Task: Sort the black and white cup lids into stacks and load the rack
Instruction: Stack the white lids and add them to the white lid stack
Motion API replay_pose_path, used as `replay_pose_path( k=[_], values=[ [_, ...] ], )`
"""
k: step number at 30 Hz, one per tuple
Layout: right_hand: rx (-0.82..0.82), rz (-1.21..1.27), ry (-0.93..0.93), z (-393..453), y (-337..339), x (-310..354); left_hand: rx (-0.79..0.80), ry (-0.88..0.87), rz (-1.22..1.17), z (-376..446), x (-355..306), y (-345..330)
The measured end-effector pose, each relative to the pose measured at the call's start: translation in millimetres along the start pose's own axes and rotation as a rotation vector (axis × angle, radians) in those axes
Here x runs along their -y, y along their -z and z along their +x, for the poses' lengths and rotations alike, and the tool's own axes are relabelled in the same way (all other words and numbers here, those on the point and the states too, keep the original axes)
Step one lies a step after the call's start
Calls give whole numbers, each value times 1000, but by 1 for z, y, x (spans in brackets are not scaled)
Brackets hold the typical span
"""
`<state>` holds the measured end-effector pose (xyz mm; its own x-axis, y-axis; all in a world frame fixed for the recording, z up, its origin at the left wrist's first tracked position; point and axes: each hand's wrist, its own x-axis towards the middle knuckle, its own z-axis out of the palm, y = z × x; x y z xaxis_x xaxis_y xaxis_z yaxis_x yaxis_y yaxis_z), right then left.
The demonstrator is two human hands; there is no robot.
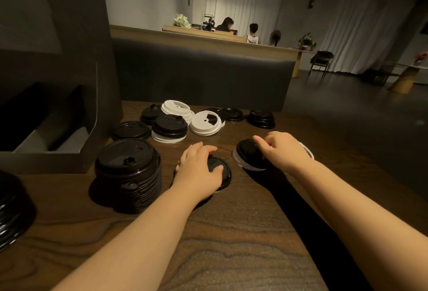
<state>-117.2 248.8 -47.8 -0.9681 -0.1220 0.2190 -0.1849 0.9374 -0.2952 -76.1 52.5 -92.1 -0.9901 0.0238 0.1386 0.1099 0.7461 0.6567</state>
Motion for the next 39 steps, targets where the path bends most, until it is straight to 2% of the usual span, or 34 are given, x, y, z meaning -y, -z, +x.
replay_pose_path(
  k=[2, 5, 8, 10, 13, 20, 25, 30, 33, 35, 39],
  values=[
    [-32, 6, 20, -5, -4, 3, -117, 31, 40, -2, 1, 1],
    [34, 56, 17, -12, -21, 11, -259, 54, 132, -1, 3, 0],
    [37, -20, -49, -12, -39, 13, -345, 20, 80, -1, 4, -2],
    [45, -4, -104, -11, -43, 12, -360, -46, 19, 2, 5, -3],
    [4, 212, -140, -13, -42, 10, -311, -78, -172, 8, 6, 3],
    [-156, 366, 162, -30, -33, 16, -410, -193, -343, 6, 0, 6],
    [-87, 444, 386, -40, -37, 22, -270, -157, -559, -1, -7, 7],
    [-79, 462, 441, -43, -33, 23, -143, 25, -696, -1, -3, 10],
    [-148, 535, 482, -44, -34, 22, -164, 23, -719, -1, -7, 12],
    [-166, 553, 466, -44, -36, 21, -167, 21, -712, -1, -11, 12],
    [-89, 631, 256, -41, -38, 18, -36, 153, -786, 2, -15, 13]
  ],
)
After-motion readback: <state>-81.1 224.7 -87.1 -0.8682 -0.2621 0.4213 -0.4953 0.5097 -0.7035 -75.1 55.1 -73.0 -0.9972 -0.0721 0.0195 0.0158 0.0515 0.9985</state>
